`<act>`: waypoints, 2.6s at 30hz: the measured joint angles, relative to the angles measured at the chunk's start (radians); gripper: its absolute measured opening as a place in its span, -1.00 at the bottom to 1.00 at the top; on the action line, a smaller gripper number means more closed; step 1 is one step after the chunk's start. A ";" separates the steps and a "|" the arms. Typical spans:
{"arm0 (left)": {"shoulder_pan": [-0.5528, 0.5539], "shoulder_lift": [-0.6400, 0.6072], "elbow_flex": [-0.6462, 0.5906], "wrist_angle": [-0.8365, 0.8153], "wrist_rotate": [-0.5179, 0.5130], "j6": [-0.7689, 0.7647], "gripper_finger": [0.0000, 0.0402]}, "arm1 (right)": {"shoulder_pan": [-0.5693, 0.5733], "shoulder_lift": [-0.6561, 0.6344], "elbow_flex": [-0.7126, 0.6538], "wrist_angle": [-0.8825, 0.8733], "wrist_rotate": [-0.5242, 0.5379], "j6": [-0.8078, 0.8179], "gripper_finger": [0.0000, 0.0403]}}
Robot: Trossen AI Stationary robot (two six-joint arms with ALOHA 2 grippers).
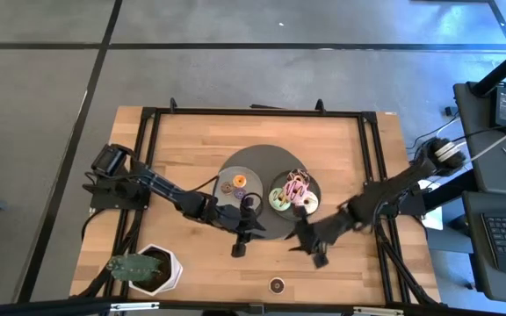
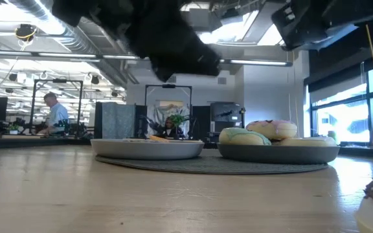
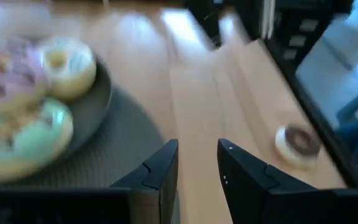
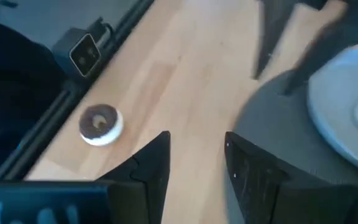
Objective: Pick & Place donuts
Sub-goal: Put the small black donut on the gray plate
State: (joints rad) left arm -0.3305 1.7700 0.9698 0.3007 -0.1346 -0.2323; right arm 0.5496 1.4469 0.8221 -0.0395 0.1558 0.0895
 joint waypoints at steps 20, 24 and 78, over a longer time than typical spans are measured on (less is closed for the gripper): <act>-0.006 -0.161 -0.001 -0.273 0.049 -0.092 -0.47 | 0.057 0.461 0.355 -0.147 -0.184 0.007 -0.24; -0.024 -0.167 -0.001 -0.276 0.044 -0.123 -0.49 | 0.068 0.494 0.363 -0.143 -0.184 0.014 -0.24; 0.003 -0.454 0.000 -0.456 0.226 0.089 -0.50 | -0.332 0.566 0.545 -0.411 -0.132 -0.132 -0.74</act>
State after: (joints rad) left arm -0.3279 1.3163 0.9699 -0.1553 0.0918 -0.1429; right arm 0.2175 2.0132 1.3666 -0.4502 0.0239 -0.0425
